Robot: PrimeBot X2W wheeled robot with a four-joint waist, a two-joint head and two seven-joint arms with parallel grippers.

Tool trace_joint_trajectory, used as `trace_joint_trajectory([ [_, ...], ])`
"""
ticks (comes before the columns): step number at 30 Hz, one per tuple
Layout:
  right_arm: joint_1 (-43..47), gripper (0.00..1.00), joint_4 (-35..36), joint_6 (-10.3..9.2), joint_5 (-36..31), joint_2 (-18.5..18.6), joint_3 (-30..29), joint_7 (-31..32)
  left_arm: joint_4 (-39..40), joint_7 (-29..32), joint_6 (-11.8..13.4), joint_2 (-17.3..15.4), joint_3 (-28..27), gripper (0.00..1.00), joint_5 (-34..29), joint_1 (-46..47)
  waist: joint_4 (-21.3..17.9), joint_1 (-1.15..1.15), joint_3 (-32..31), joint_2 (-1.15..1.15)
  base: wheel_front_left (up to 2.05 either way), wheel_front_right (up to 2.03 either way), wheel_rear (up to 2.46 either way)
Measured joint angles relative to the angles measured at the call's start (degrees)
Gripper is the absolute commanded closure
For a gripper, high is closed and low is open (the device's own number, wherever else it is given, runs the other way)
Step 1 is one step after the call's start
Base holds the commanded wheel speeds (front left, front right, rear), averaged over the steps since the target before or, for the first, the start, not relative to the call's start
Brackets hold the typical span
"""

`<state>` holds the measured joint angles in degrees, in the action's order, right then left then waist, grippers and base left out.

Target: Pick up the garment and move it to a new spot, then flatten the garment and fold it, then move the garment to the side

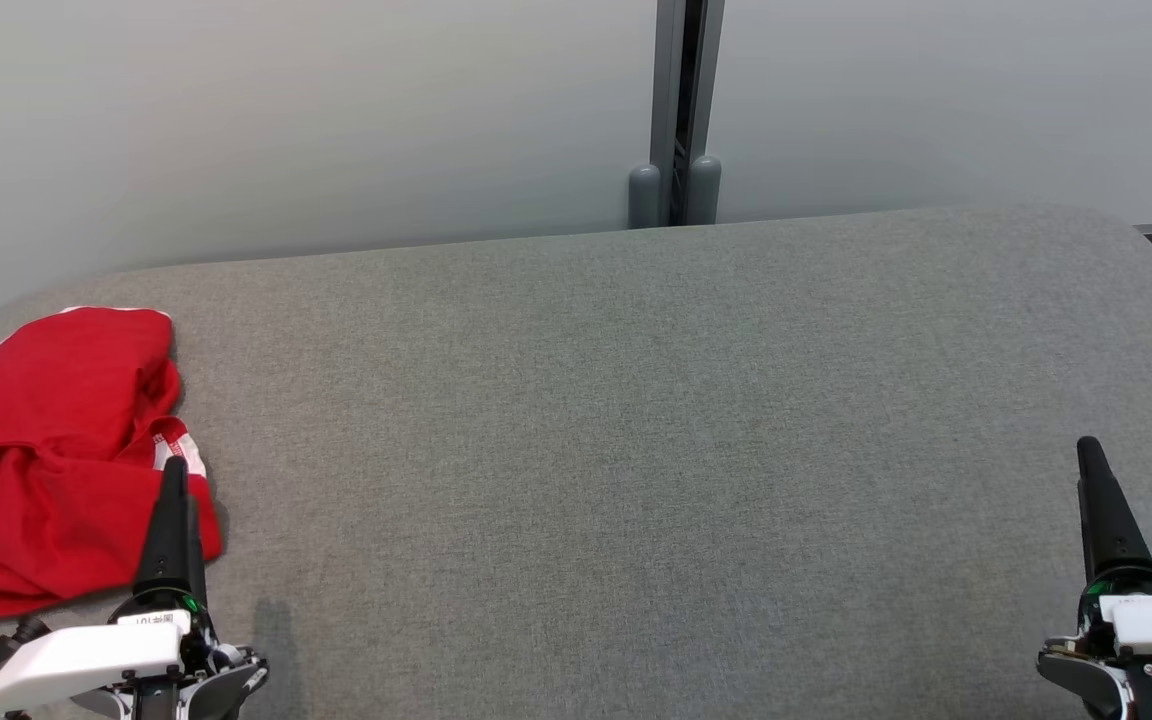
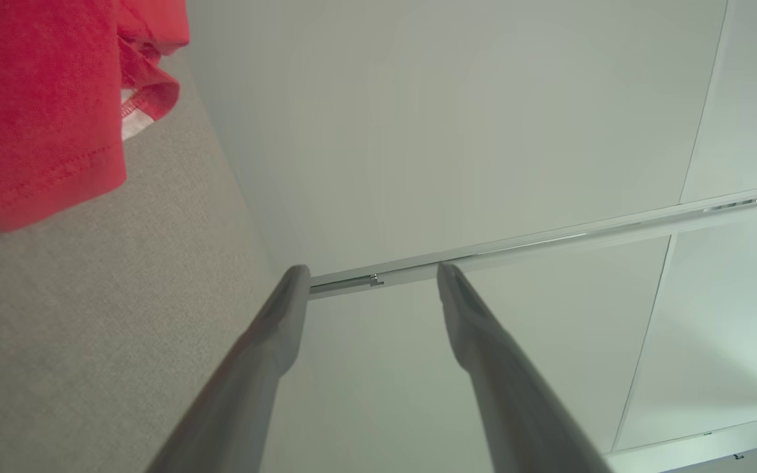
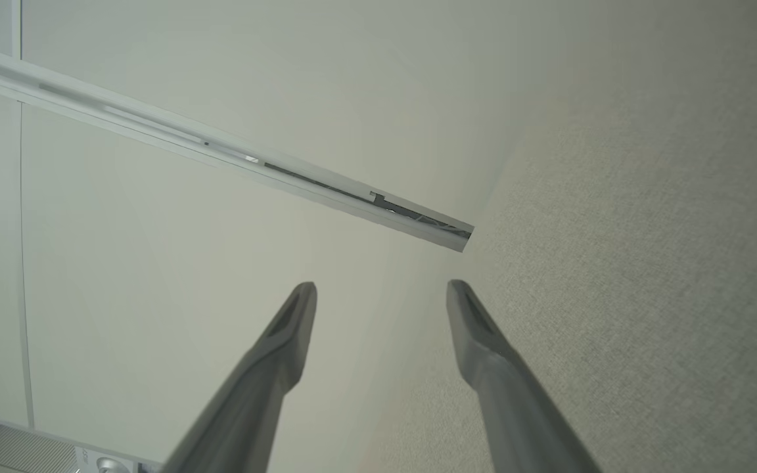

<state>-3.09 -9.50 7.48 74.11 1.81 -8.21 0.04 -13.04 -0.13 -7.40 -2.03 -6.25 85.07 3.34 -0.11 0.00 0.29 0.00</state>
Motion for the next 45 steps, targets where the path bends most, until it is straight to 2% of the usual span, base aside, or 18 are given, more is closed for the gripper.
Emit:
trace_joint_trajectory([
  [10, -1.88, 0.0, 4.36, 0.0, -16.67, 0.15, 1.54, -2.1, 2.47, -2.14, 0.0, -0.13, -0.14, 0.0, -6.91, 0.11, 0.08, 0.0, 0.09, 0.0, 0.0, 0.0, 0.0],
  [18, -2.34, 0.0, 6.97, 0.0, -26.4, 0.21, 2.99, -3.59, 5.95, -3.53, 0.0, -0.18, -0.19, 0.0, -12.82, 0.1, 0.18, 0.0, 0.16, 0.0, 0.0, 0.0, 0.0],
  [19, -2.53, 0.0, 7.61, 0.0, -29.29, 0.23, 3.38, -3.8, 7.22, -4.01, 0.41, -0.23, -0.19, 0.0, -15.49, 0.11, 0.27, 0.0, 0.23, 0.0, 0.0, 0.0, 0.0],
  [23, -2.61, 0.0, 8.49, 0.0, -32.75, 0.27, 4.08, -4.64, 10.16, -4.69, 1.55, -0.31, 1.16, 0.0, -21.24, 0.12, 0.35, 0.0, 0.37, 0.0, 0.0, 0.0, 0.0],
  [34, -3.25, 0.0, 9.68, 0.0, -46.31, 0.41, 7.25, -6.53, 14.37, -6.5, 4.66, -0.35, 9.48, 0.0, -40.4, -0.26, 0.29, 0.0, 0.52, 0.0, 0.0, 0.0, 0.0],
  [45, -2.55, 0.0, 6.71, 0.01, -50.97, 0.48, 8.24, -8.2, 13.61, -8.17, 11.01, -0.47, 14.89, 0.0, -56.53, -0.6, 0.04, 0.0, 0.52, 0.0, 0.0, 0.0, 0.0],
])
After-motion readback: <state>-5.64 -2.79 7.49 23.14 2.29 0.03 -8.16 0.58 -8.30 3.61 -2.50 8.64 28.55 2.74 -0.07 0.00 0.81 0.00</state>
